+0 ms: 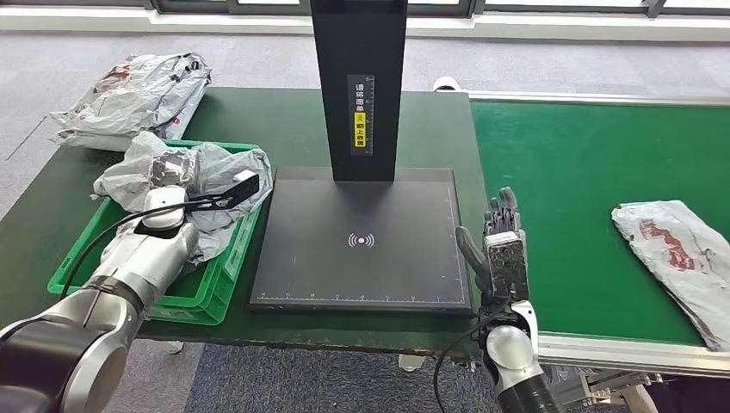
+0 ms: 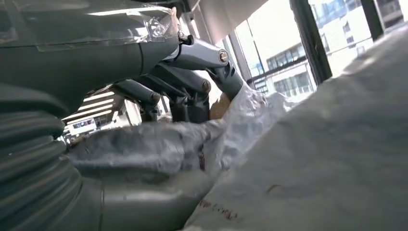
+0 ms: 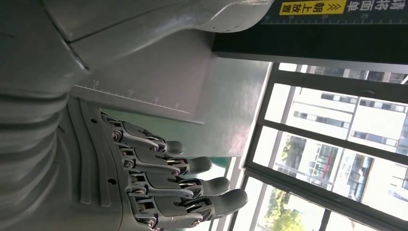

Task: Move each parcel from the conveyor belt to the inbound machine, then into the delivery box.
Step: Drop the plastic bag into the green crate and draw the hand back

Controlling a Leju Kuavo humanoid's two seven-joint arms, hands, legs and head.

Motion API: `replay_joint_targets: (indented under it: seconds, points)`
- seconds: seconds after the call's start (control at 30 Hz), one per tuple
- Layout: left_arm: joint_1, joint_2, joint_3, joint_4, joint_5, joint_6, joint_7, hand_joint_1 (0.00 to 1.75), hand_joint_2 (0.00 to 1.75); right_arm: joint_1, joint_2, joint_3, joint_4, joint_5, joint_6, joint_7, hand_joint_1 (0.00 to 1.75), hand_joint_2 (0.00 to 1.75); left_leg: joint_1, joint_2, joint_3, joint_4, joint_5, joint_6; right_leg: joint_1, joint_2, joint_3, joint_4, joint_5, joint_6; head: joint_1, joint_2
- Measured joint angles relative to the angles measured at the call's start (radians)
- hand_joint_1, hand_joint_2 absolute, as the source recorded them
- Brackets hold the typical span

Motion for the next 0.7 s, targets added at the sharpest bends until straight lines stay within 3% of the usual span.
replay_joint_targets:
  seconds: [0.13,0.3,0.57,0.7]
  points:
    - [-0.005,-0.005,0.03,0.02,0.043,0.013,-0.005,0.0,1.75,0.002,-0.003,0.0,0.003,0.008,0.026,0.028,0.0,1.75,0.0,0.001,0.0,0.0,0.0,0.0,0.0,0.0,0.0,0.0,0.0,0.0,0.0,0.0]
    - [-0.006,-0.017,0.087,0.024,0.114,0.147,-0.043,0.0,1.75,0.001,-0.01,0.0,0.023,0.033,0.054,0.056,0.0,1.75,0.0,0.0,0.0,0.0,0.0,0.0,0.0,0.0,0.0,0.0,0.0,0.0,0.0,0.0]
    - [-0.004,-0.043,0.204,-0.022,0.317,0.371,-0.256,0.0,1.75,0.022,-0.023,0.0,0.036,0.037,0.052,0.062,0.0,1.75,0.0,0.001,0.0,0.0,0.0,0.0,0.0,-0.001,0.0,0.0,0.0,0.0,0.0,0.0]
    - [-0.002,-0.048,0.238,-0.05,0.348,0.395,-0.286,0.0,1.75,0.035,-0.026,0.0,0.035,0.038,0.052,0.066,0.0,1.75,0.0,0.001,0.0,0.0,0.0,0.0,0.0,-0.001,0.0,0.0,0.0,0.0,0.0,0.0]
